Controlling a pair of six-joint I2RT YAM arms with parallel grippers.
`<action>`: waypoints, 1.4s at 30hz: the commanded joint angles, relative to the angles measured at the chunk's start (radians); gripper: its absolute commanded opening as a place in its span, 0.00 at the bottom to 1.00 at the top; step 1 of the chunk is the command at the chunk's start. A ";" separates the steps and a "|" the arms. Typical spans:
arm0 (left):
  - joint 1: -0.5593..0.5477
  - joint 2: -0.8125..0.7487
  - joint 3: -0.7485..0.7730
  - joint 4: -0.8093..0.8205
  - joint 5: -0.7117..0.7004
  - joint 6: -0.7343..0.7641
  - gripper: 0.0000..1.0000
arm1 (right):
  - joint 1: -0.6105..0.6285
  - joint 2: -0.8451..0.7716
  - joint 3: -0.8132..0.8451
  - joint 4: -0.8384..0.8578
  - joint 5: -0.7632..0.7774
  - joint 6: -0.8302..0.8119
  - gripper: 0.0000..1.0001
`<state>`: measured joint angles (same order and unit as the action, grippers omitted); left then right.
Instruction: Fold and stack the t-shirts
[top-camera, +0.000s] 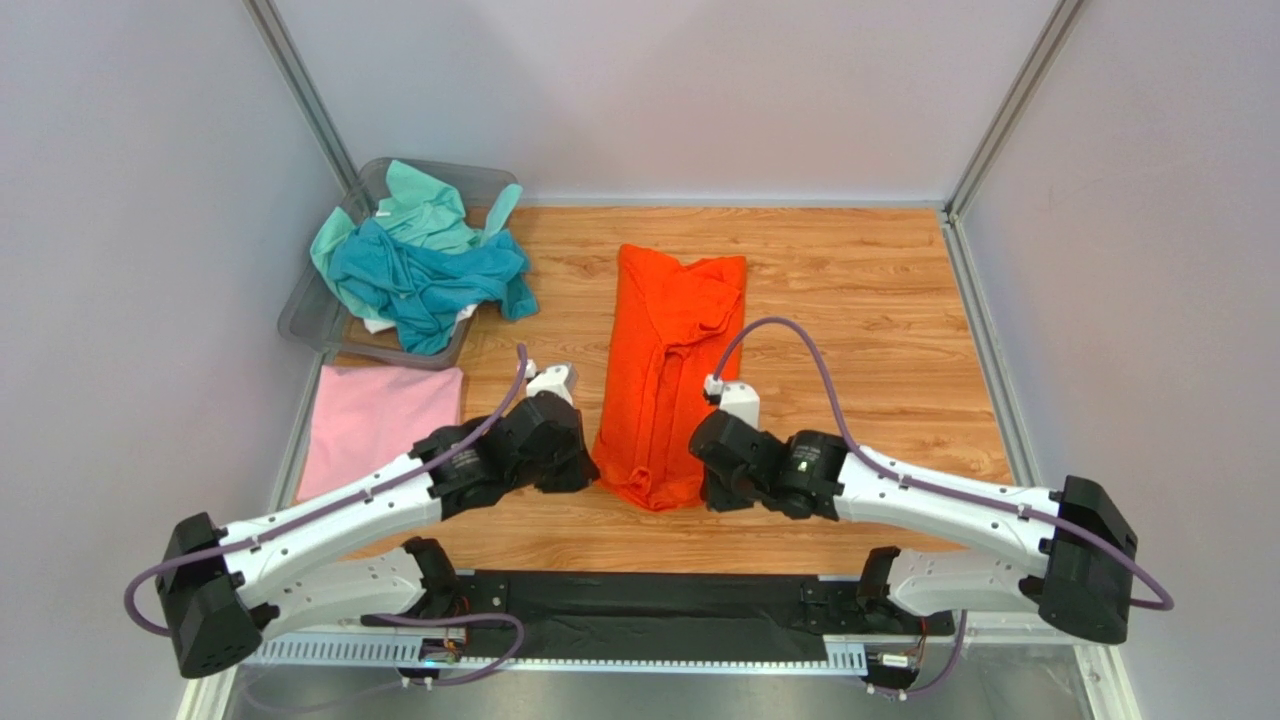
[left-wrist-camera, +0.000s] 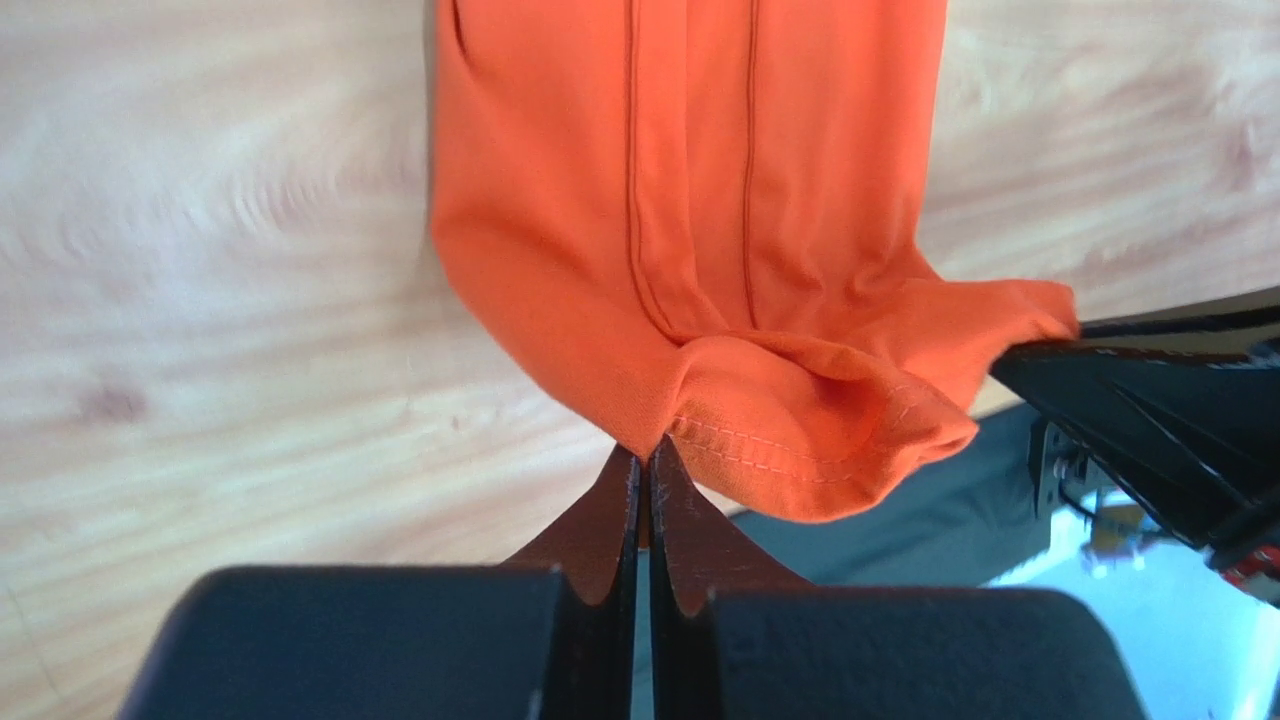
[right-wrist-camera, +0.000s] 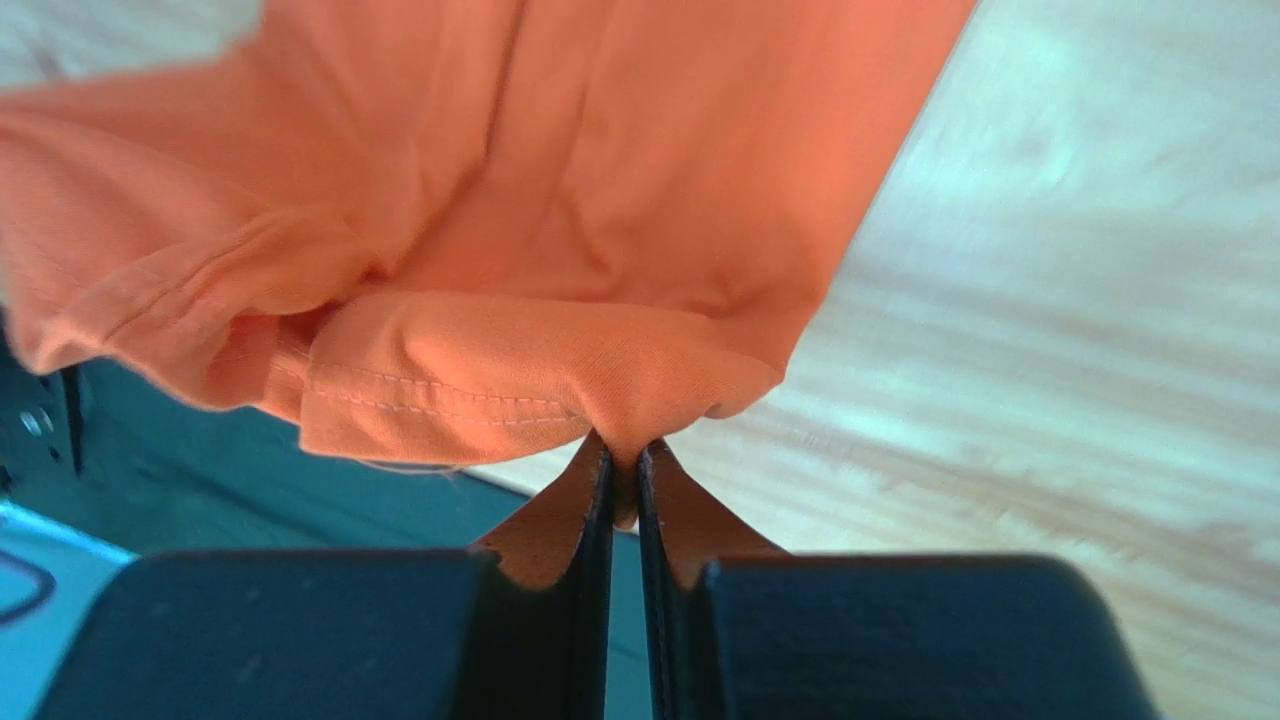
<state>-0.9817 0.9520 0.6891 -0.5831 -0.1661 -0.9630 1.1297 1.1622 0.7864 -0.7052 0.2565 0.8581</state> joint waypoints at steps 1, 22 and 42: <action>0.058 0.068 0.101 0.031 -0.012 0.150 0.00 | -0.073 0.027 0.089 0.036 0.036 -0.151 0.08; 0.374 0.599 0.504 0.158 0.217 0.408 0.00 | -0.482 0.298 0.318 0.193 -0.177 -0.387 0.07; 0.448 0.896 0.707 0.149 0.335 0.503 0.00 | -0.613 0.488 0.341 0.248 -0.241 -0.383 0.08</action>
<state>-0.5442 1.8252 1.3376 -0.4377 0.1566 -0.4873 0.5262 1.6207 1.0950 -0.5095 0.0238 0.4805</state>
